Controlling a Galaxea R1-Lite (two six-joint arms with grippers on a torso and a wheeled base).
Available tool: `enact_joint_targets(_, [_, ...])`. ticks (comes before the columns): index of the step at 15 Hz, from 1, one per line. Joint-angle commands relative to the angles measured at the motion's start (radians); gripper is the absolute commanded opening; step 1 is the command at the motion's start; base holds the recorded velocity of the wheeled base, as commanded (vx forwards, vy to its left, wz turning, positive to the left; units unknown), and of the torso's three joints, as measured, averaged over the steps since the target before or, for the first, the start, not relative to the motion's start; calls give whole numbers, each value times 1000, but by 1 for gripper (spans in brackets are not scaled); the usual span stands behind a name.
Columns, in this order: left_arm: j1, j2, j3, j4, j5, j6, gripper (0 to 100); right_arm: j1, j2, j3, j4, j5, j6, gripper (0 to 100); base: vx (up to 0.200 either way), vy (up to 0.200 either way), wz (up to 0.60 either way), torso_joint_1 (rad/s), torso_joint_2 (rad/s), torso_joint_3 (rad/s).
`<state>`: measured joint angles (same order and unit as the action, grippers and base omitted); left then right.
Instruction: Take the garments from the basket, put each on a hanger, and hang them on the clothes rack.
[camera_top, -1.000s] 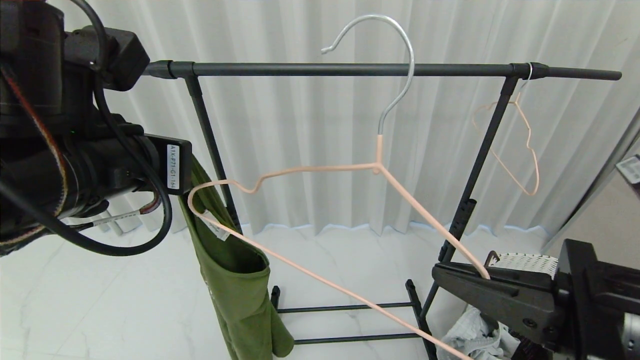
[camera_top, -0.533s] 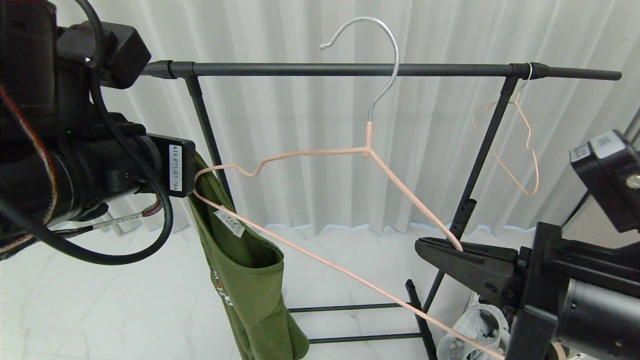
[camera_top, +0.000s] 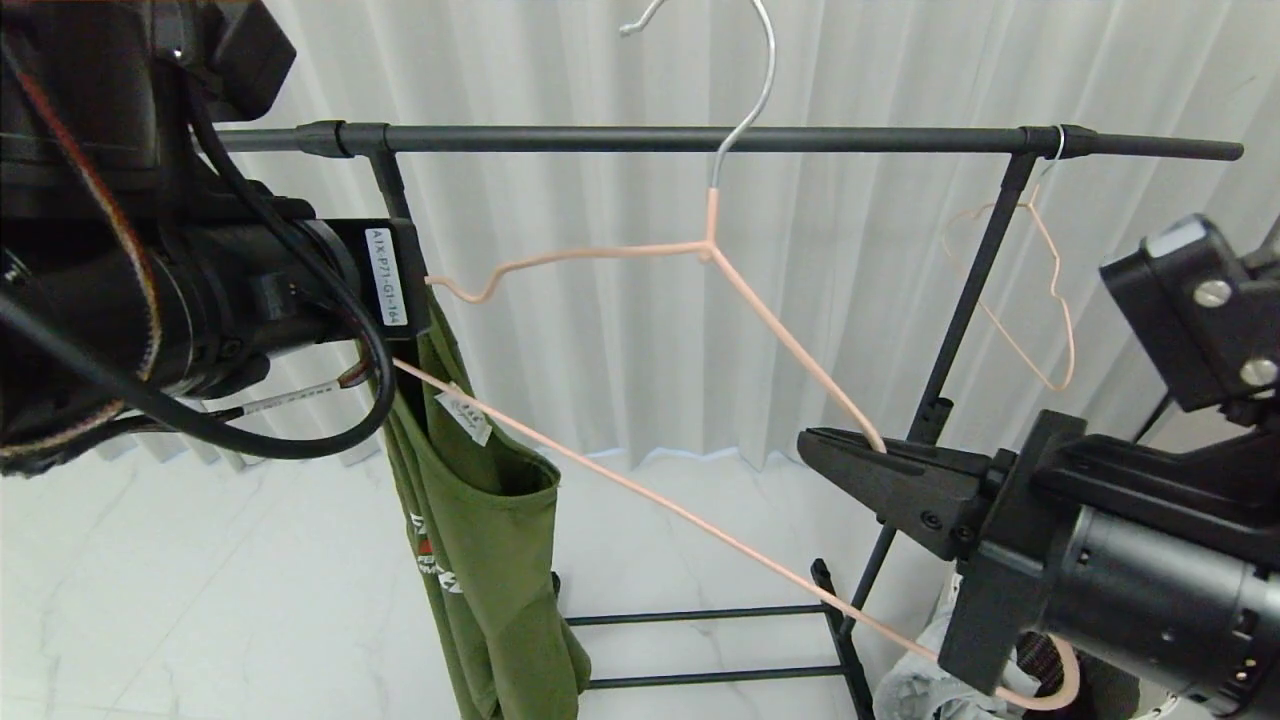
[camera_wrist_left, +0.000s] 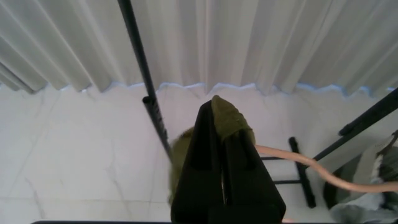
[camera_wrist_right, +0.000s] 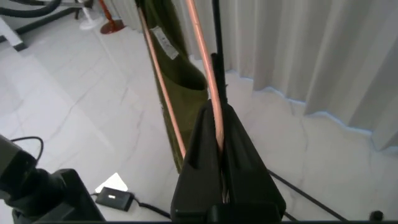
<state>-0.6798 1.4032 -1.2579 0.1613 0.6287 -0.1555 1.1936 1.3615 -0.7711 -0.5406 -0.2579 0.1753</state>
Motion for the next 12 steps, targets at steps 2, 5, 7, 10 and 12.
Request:
enact_joint_targets(2, [-3,28,-20,0,0,-6,0,72,67,-1,-21,2,4,0,0,0,0,0,0,0])
enact_joint_targets(5, [-4,28,-23,1,0,-6,0,150,93,3,-21,2,47,0,0,0,0,0,0,0])
enact_joint_targets(7, [-4,28,-25,0,0,-6,0,153,130,1,-22,0,55,0,0,0,0,0,0,0])
enact_joint_targets(10, [11,31,-17,1,0,-4,0,126,143,3,-24,-55,69,0,0,0,0,0,0,0])
enact_joint_targets(12, [40,36,-9,3,9,2,0,92,126,4,-22,-121,72,0,0,0,0,0,0,0])
